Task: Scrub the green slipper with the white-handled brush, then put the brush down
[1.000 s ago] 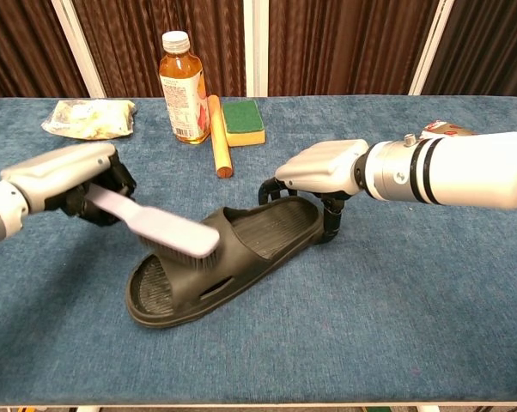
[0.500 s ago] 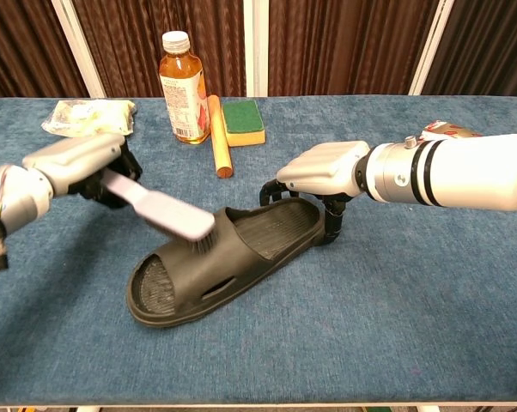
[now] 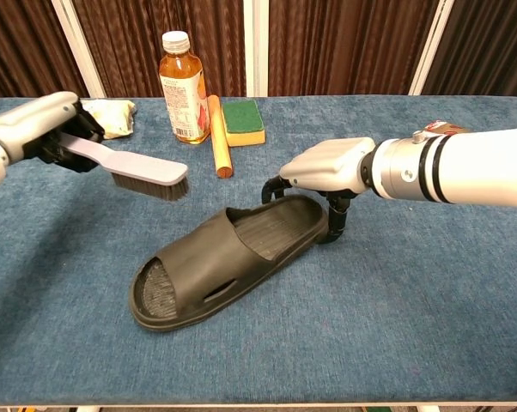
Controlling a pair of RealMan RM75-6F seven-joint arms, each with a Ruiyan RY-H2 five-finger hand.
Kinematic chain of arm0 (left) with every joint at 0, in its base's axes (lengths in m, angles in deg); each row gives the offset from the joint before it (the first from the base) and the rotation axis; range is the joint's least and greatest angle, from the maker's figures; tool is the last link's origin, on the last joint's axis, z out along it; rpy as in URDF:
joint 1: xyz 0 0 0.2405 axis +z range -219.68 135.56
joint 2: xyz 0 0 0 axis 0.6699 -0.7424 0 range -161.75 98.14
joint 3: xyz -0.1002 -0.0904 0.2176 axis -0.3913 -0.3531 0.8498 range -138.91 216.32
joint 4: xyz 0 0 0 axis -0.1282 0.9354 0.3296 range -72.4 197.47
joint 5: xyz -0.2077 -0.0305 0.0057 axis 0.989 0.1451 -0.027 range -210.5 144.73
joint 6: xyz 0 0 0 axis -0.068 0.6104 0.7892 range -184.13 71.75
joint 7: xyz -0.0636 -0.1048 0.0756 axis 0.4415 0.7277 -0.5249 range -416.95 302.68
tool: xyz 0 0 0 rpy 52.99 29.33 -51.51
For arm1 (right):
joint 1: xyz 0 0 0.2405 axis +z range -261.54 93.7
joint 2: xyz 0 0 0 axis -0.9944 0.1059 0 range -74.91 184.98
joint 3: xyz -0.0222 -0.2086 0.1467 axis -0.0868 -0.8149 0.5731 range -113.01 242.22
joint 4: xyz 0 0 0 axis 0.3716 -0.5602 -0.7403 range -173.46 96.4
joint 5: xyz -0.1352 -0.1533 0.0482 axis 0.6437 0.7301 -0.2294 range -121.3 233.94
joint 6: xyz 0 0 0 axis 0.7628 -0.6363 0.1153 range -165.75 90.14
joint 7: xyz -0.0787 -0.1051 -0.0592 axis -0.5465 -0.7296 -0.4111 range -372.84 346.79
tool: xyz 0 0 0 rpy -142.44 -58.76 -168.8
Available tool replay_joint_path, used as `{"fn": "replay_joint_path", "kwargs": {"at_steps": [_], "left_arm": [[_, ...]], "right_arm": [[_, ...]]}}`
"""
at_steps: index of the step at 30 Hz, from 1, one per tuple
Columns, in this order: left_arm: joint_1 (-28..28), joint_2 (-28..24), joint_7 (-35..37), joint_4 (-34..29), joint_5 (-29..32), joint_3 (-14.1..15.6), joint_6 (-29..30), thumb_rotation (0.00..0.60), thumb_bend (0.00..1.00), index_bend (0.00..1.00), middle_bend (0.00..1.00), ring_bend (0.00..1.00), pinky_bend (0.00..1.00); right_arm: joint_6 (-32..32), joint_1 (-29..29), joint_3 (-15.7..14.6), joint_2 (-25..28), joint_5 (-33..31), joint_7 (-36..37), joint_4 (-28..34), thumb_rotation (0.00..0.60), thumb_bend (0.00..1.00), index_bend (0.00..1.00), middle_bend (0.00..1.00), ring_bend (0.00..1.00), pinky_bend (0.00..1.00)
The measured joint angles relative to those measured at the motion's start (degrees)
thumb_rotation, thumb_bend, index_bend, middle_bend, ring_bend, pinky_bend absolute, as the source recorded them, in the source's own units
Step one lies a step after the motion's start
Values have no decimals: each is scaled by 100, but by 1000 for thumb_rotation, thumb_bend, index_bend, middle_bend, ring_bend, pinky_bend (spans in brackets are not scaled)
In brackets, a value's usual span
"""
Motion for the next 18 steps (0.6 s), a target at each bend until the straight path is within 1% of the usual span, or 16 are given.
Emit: {"fn": "replay_joint_path", "kwargs": {"at_steps": [2,4,6,7,8,10,11,12,13,14,15,16,18], "left_arm": [[0,41,-61,126,30,2,-5,600,828,991,999,914,1000],[-20,109,-165,343,157,-15,-96,600,815,945,977,866,1000],[-52,174,-279,535,371,-51,-261,600,780,876,934,819,1000],[-68,205,-339,605,472,-70,-327,600,746,836,901,787,1000],[-85,238,-410,670,566,-89,-382,600,685,787,853,740,1000],[-119,316,-583,788,711,-120,-465,600,562,727,791,679,1000],[-132,340,-654,814,750,-126,-486,600,446,675,747,633,1000],[-148,364,-743,829,796,-131,-509,600,357,633,712,598,997],[-158,378,-804,832,821,-135,-516,600,309,606,688,575,992],[-168,391,-862,833,838,-138,-513,598,253,563,649,537,971],[-180,407,-933,827,857,-144,-498,584,209,509,597,485,915],[-188,416,-977,813,868,-149,-480,572,194,485,572,461,882],[-198,422,-1047,763,876,-155,-428,509,160,394,470,354,722]], "right_arm": [[-64,-14,9,81,-5,-3,117,600,0,0,0,0,0],[-147,-37,19,177,1,-3,244,600,0,0,0,0,0],[-274,-80,28,335,18,-6,428,600,0,0,0,0,0],[-335,-103,33,420,26,-8,517,600,0,0,0,0,0],[-424,-137,39,546,38,-11,641,600,0,0,0,0,0],[-573,-200,50,754,60,-12,835,600,0,0,0,0,0],[-682,-250,57,898,80,-9,967,600,0,0,0,0,0],[-766,-295,62,1009,100,0,1067,600,0,0,0,0,0],[-850,-349,62,1120,126,13,1168,600,0,0,0,0,0],[-974,-437,55,1266,176,39,1300,600,0,0,0,0,0],[-1076,-510,51,1376,228,72,1399,600,0,0,0,0,0],[-1178,-584,50,1486,287,117,1492,600,0,0,0,0,0],[-1381,-747,52,1732,431,252,1662,600,0,0,0,0,0]]}}
